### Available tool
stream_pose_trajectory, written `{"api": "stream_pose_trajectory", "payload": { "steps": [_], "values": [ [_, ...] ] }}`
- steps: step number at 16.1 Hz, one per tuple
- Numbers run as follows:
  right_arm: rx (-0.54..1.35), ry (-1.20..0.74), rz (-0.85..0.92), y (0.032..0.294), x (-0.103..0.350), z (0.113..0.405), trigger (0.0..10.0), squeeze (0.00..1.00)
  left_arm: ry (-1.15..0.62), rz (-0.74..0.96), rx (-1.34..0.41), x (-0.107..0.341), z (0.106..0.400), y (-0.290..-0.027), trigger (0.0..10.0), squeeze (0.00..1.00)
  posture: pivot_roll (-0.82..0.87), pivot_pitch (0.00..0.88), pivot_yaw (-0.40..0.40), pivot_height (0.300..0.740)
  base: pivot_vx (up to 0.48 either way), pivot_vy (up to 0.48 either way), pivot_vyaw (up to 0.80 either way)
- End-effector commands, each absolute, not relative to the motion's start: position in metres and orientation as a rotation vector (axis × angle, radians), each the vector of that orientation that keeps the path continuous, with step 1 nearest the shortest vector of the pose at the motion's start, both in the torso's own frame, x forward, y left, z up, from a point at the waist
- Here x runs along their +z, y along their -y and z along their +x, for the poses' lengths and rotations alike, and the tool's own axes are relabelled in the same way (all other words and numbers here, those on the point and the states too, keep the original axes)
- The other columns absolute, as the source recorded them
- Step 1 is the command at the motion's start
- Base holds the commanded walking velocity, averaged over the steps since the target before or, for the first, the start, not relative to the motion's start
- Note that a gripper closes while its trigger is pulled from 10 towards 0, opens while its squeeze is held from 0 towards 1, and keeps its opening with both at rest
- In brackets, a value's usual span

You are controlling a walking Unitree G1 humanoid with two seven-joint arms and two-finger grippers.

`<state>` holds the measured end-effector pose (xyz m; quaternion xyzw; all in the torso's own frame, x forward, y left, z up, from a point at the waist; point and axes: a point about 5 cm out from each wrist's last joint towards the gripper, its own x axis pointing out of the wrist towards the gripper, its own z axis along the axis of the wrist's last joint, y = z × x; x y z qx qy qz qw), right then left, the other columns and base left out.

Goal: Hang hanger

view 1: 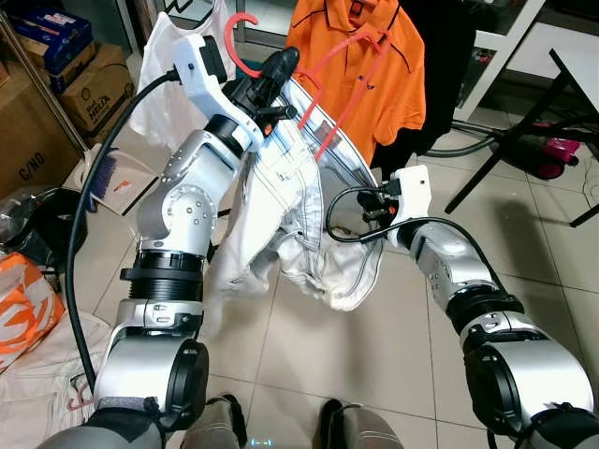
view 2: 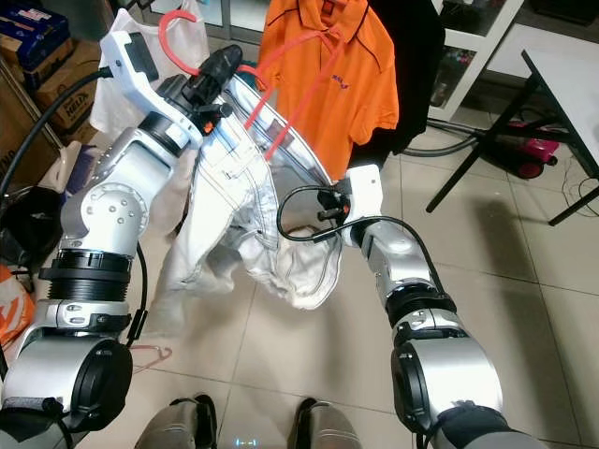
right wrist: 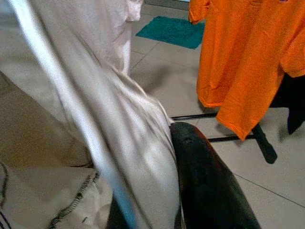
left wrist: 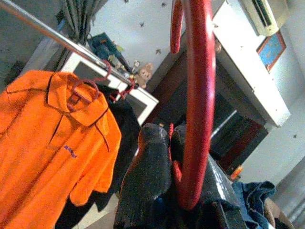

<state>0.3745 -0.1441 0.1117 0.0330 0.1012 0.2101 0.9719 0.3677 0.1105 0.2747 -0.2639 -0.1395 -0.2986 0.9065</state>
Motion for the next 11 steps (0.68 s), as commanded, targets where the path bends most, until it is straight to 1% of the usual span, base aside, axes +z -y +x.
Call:
{"api": "stream_pose_trajectory", "payload": {
  "steps": [1, 8, 11],
  "values": [
    [0.4, -0.199, 0.033, 0.153, 0.108, 0.372, 10.0, 1.0, 0.358, -0.552, -0.641, 0.292, 0.362, -0.111, 10.0, 0.0, -0.04, 0.153, -0.099, 0.74, 0.0, 0.0, 0.0],
    [0.395, -0.13, 0.025, 0.165, 0.122, 0.376, 10.0, 1.0, 0.345, -0.548, -0.638, 0.289, 0.361, -0.112, 10.0, 0.0, -0.05, 0.152, -0.102, 0.74, 0.0, 0.0, 0.0],
    [0.416, -0.088, -0.09, 0.167, 0.127, 0.376, 10.0, 1.0, 0.332, -0.508, -0.68, 0.287, 0.359, -0.111, 10.0, 0.0, -0.04, 0.147, -0.102, 0.74, 0.0, 0.0, 0.0]
  ]
}}
